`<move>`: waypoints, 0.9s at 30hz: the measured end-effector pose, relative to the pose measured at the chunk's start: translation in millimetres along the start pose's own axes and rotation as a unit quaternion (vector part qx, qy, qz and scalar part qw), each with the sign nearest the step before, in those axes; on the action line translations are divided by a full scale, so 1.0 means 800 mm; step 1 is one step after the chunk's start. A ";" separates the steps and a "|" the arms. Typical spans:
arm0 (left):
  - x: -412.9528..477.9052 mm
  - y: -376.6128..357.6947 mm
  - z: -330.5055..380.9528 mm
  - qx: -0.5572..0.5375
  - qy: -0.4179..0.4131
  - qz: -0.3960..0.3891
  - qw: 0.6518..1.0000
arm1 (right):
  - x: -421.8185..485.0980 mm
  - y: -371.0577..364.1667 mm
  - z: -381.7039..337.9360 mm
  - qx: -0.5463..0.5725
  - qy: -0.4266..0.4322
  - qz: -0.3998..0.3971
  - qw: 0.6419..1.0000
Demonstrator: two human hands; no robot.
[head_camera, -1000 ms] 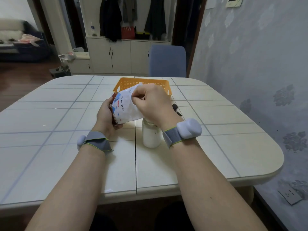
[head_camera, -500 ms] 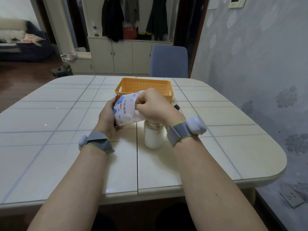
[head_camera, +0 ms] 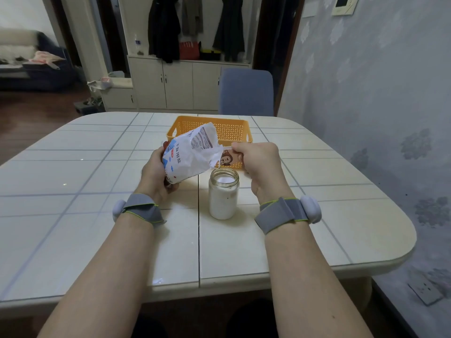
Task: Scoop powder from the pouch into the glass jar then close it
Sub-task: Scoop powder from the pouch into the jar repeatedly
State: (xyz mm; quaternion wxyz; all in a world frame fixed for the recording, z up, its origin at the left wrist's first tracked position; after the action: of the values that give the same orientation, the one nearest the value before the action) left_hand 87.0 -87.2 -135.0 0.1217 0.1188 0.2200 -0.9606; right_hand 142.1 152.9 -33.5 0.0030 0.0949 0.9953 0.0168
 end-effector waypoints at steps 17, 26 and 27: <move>-0.001 0.002 0.002 0.010 -0.008 -0.005 1.000 | -0.014 0.050 -0.010 0.107 -0.014 0.032 0.994; -0.005 0.003 0.003 -0.010 -0.007 0.004 1.000 | -0.018 0.069 -0.009 0.103 0.014 0.015 0.994; -0.005 0.004 0.003 -0.009 -0.006 0.004 1.000 | -0.018 0.069 -0.007 0.093 0.017 0.008 0.996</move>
State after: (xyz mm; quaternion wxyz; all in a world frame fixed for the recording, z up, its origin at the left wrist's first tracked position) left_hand 90.9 -90.0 -133.2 0.1276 0.1127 0.2277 -0.9587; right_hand 166.4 204.2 -25.7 -0.0225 0.1027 0.9917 -0.0739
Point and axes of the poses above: each hand's wrist, its own x-axis towards the middle knuckle, its own y-axis out of the back of the hand, z = x × y, the point moved 7 cm from there along x, towards the middle knuckle, and after that the axes turned 3 degrees about -z, right-handed, at the moved point
